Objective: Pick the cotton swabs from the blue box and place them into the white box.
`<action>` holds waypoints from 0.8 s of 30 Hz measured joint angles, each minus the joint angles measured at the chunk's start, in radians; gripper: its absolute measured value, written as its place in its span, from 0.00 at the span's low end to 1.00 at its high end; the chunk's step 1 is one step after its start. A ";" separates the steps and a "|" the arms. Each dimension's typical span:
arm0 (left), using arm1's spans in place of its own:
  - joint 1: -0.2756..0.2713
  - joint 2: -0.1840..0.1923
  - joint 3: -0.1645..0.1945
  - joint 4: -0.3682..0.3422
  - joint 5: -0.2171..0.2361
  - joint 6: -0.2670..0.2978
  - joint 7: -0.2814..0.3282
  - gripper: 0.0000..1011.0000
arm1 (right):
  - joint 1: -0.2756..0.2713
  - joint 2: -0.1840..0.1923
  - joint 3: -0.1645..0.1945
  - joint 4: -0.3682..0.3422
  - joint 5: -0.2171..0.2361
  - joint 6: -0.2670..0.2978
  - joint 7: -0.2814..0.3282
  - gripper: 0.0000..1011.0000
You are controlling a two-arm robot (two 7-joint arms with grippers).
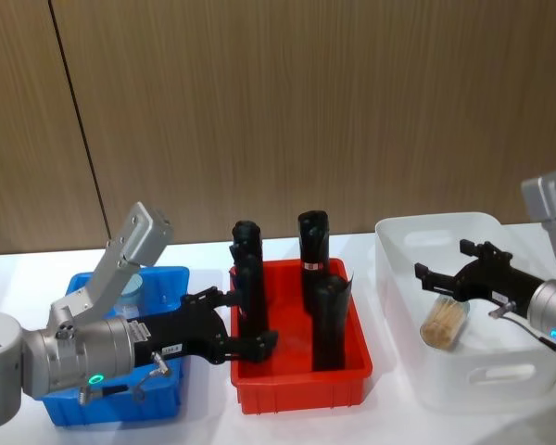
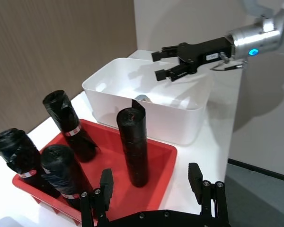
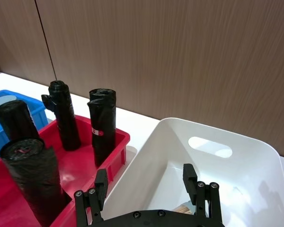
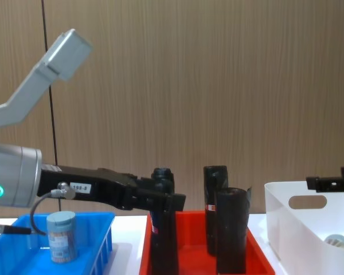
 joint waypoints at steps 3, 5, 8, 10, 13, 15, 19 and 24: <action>0.010 -0.002 0.004 -0.011 0.006 -0.013 0.039 0.99 | -0.022 -0.003 0.000 -0.026 -0.001 -0.011 -0.019 0.99; 0.018 -0.004 0.008 -0.021 0.010 -0.024 0.069 0.99 | -0.043 -0.006 0.001 -0.051 -0.003 -0.022 -0.038 0.99; 0.028 -0.006 0.012 -0.032 0.016 -0.037 0.110 0.99 | -0.074 -0.011 0.001 -0.087 -0.006 -0.037 -0.064 0.99; 0.034 -0.008 0.015 -0.039 0.019 -0.045 0.131 0.99 | -0.096 -0.014 0.002 -0.113 -0.007 -0.048 -0.085 0.99; 0.043 -0.010 0.019 -0.051 0.025 -0.059 0.170 0.99 | -0.127 -0.018 0.002 -0.149 -0.009 -0.063 -0.111 0.99; 0.049 -0.011 0.022 -0.057 0.028 -0.065 0.191 0.99 | -0.141 -0.021 0.002 -0.167 -0.010 -0.071 -0.125 0.99; 0.064 -0.015 0.029 -0.075 0.037 -0.085 0.250 0.99 | -0.179 -0.026 0.003 -0.210 -0.014 -0.089 -0.158 0.99; 0.080 -0.018 0.036 -0.094 0.046 -0.106 0.312 0.99 | -0.230 -0.033 0.004 -0.271 -0.016 -0.115 -0.203 0.99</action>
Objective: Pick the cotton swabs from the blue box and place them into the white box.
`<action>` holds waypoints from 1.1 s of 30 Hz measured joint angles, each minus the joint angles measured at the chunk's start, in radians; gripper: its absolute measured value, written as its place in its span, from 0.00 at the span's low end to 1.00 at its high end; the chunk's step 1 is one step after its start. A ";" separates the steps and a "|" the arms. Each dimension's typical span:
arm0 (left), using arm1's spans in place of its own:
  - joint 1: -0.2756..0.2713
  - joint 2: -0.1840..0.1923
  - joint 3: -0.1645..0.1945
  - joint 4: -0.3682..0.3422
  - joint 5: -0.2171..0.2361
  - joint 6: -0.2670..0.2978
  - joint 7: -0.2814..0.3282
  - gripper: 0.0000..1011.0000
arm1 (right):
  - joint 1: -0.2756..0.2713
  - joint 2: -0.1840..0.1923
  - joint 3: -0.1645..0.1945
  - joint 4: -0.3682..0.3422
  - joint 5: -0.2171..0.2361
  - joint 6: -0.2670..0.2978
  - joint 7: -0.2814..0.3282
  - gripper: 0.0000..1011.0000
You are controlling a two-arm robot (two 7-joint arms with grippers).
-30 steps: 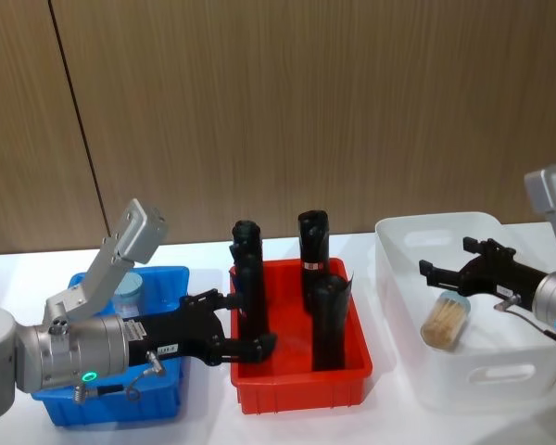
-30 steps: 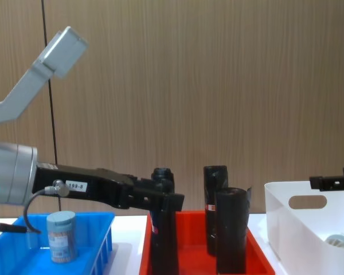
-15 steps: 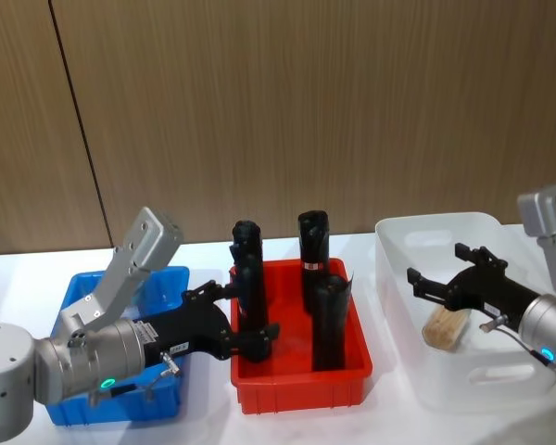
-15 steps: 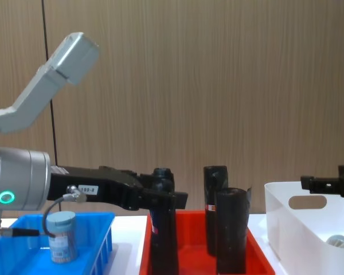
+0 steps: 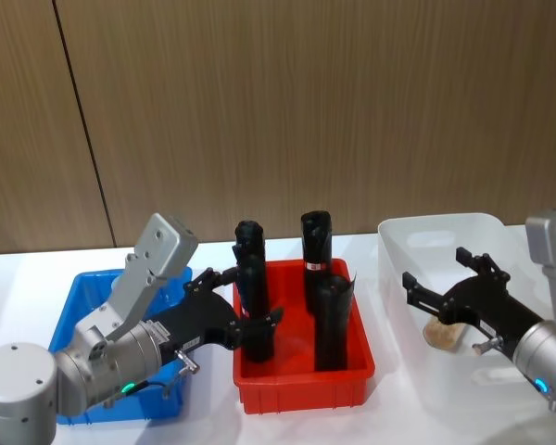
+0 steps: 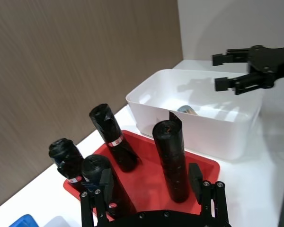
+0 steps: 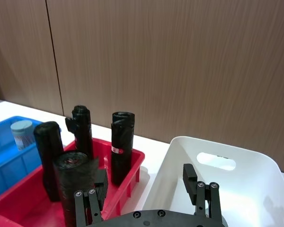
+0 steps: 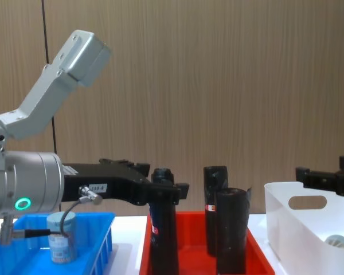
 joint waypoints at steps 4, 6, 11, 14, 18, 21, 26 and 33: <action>0.016 -0.003 0.007 -0.018 0.009 -0.021 0.060 0.99 | -0.037 -0.005 0.001 -0.044 -0.004 -0.019 -0.034 0.99; 0.021 -0.004 0.010 -0.024 0.012 -0.028 0.081 0.99 | -0.058 -0.009 0.001 -0.068 -0.006 -0.029 -0.051 0.99; 0.039 -0.008 0.018 -0.045 0.022 -0.051 0.150 0.99 | -0.104 -0.015 0.002 -0.122 -0.007 -0.051 -0.091 0.99; 0.049 -0.011 0.023 -0.057 0.028 -0.065 0.191 0.99 | -0.136 -0.020 0.002 -0.160 -0.010 -0.068 -0.120 0.99; 0.062 -0.014 0.028 -0.072 0.035 -0.082 0.241 0.99 | -0.159 -0.023 0.002 -0.187 -0.013 -0.080 -0.141 0.99; 0.072 -0.016 0.033 -0.084 0.041 -0.096 0.282 0.99 | -0.170 -0.024 0.002 -0.199 -0.013 -0.085 -0.150 0.99; 0.088 -0.020 0.040 -0.103 0.050 -0.117 0.343 0.99 | -0.174 -0.025 0.002 -0.204 -0.013 -0.087 -0.154 0.99; 0.111 -0.025 0.050 -0.129 0.063 -0.148 0.431 0.99 | -0.175 -0.025 0.002 -0.204 -0.013 -0.087 -0.154 0.99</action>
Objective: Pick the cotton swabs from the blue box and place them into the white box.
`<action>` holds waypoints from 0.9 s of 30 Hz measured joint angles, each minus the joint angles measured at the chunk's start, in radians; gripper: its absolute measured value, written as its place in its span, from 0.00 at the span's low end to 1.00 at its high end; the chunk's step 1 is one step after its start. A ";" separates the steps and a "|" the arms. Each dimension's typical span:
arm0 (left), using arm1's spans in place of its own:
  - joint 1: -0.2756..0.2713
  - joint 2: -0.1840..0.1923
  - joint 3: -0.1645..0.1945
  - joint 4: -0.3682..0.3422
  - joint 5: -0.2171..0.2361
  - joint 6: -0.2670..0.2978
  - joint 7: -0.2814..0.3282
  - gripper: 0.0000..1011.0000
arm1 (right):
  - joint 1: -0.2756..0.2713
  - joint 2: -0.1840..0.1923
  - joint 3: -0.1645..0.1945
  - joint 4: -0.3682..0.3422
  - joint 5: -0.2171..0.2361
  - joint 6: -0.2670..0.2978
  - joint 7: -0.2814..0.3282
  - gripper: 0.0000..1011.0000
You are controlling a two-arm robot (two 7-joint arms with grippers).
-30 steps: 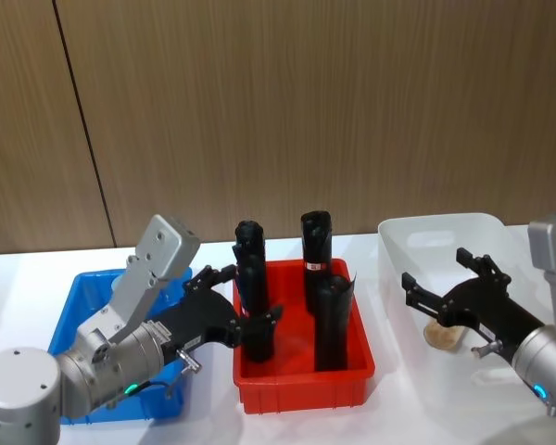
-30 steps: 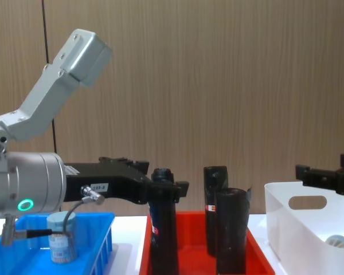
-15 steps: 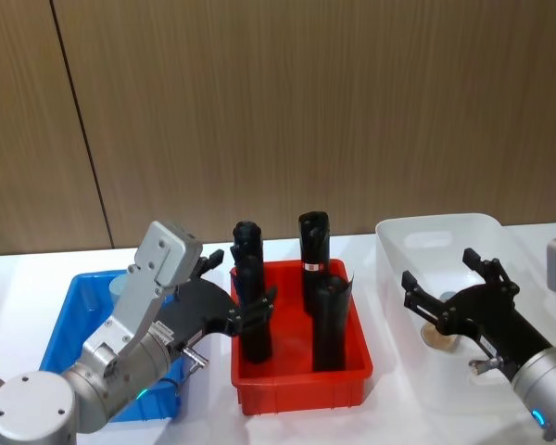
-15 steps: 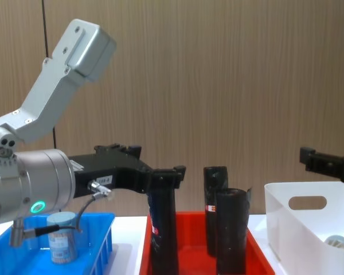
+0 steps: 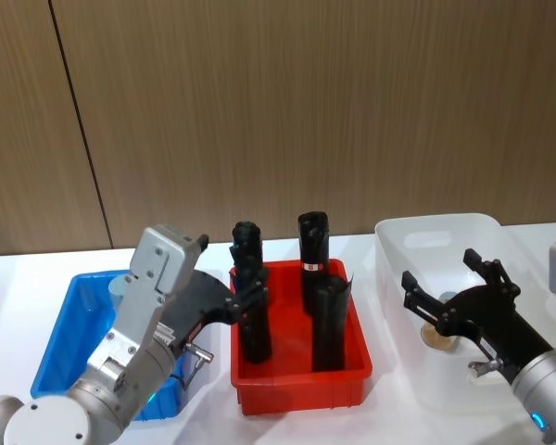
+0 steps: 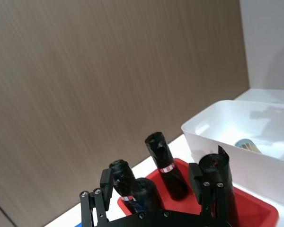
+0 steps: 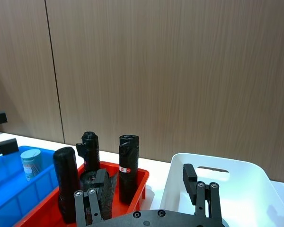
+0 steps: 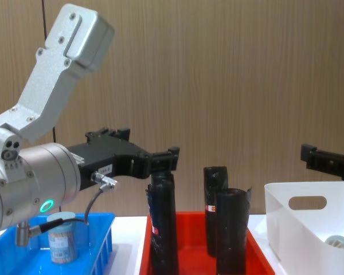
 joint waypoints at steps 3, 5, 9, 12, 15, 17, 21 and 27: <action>0.012 -0.003 0.006 -0.014 0.007 -0.015 0.047 0.99 | 0.000 0.000 0.000 0.000 0.000 0.000 0.000 0.99; 0.016 -0.004 0.008 -0.019 0.009 -0.021 0.064 0.99 | 0.000 0.000 0.000 0.000 0.000 0.000 0.000 0.99; 0.024 -0.006 0.011 -0.028 0.014 -0.031 0.093 0.99 | 0.000 0.000 0.000 0.000 0.000 0.000 0.000 0.99; 0.026 -0.006 0.012 -0.032 0.015 -0.035 0.104 0.99 | 0.000 0.000 0.000 0.000 0.000 0.000 0.000 0.99; 0.027 -0.006 0.013 -0.033 0.016 -0.037 0.108 0.99 | 0.000 0.000 0.000 0.000 0.000 0.000 0.000 0.99; 0.027 -0.006 0.013 -0.033 0.016 -0.037 0.108 0.99 | 0.000 0.000 0.000 0.000 0.000 0.000 0.000 0.99; 0.027 -0.006 0.013 -0.033 0.016 -0.037 0.108 0.99 | 0.000 0.000 0.000 0.000 0.000 0.000 0.000 0.99; 0.027 -0.007 0.013 -0.033 0.016 -0.037 0.109 0.99 | 0.000 0.000 0.000 0.000 0.000 0.000 0.000 0.99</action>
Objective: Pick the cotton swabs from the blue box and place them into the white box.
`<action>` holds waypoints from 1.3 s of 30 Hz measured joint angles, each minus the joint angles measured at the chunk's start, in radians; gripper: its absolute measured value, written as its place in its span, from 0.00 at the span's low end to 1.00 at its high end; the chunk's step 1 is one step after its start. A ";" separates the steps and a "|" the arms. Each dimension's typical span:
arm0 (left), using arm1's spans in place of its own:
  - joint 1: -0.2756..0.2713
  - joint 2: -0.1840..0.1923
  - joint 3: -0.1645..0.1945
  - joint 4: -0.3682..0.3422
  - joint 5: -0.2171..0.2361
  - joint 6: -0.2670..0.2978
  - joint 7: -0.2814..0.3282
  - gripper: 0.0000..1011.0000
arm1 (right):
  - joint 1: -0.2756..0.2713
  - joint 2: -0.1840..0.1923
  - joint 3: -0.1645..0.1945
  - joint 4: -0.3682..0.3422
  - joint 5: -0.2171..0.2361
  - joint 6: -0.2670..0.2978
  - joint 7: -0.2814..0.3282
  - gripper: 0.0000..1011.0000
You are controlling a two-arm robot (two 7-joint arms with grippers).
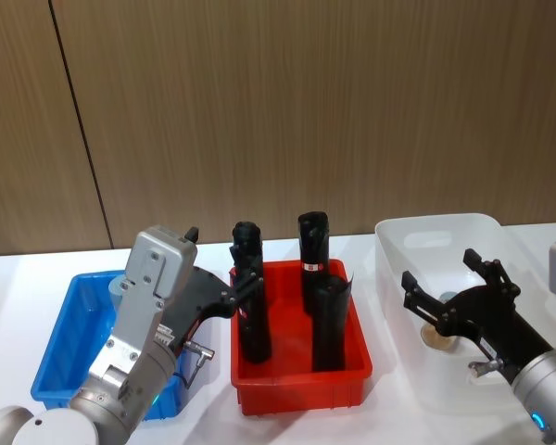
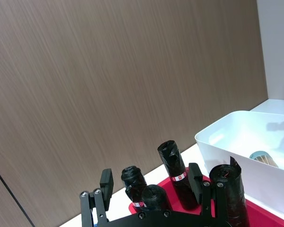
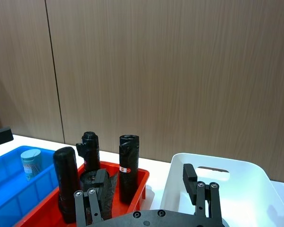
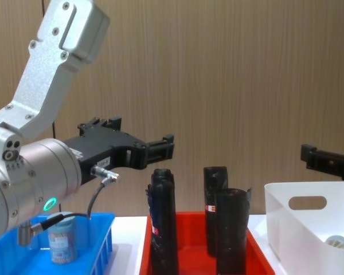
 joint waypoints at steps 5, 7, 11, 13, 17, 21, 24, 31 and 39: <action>0.000 0.000 0.000 0.000 0.000 0.000 0.000 0.99 | 0.000 0.000 0.000 0.000 0.000 0.000 0.000 0.99; 0.000 0.000 0.000 0.000 0.000 0.000 0.000 0.99 | 0.000 0.000 0.000 0.000 0.000 0.000 0.000 0.99; 0.000 0.000 -0.001 0.000 0.000 0.000 0.000 0.99 | 0.002 0.001 0.002 0.002 0.001 0.004 0.006 0.99; 0.000 0.000 -0.001 0.000 0.000 0.000 0.000 0.99 | 0.006 0.003 0.004 0.005 0.004 0.011 0.014 0.99; 0.000 0.000 -0.001 0.001 0.000 0.001 0.000 0.99 | 0.018 0.006 0.009 0.014 0.008 0.031 0.037 0.99; 0.000 0.000 -0.001 0.001 0.000 0.001 0.000 0.99 | 0.041 0.011 0.015 0.032 0.014 0.063 0.081 0.99; 0.000 0.000 -0.001 0.001 0.000 0.001 0.000 0.99 | 0.061 0.012 0.017 0.047 0.015 0.089 0.114 0.99; 0.000 0.000 -0.001 0.001 0.000 0.001 0.000 0.99 | 0.125 0.005 0.017 0.098 0.006 0.164 0.199 0.99; 0.000 0.000 -0.001 0.001 0.000 0.001 0.000 0.99 | 0.205 -0.018 0.006 0.173 -0.025 0.242 0.272 0.99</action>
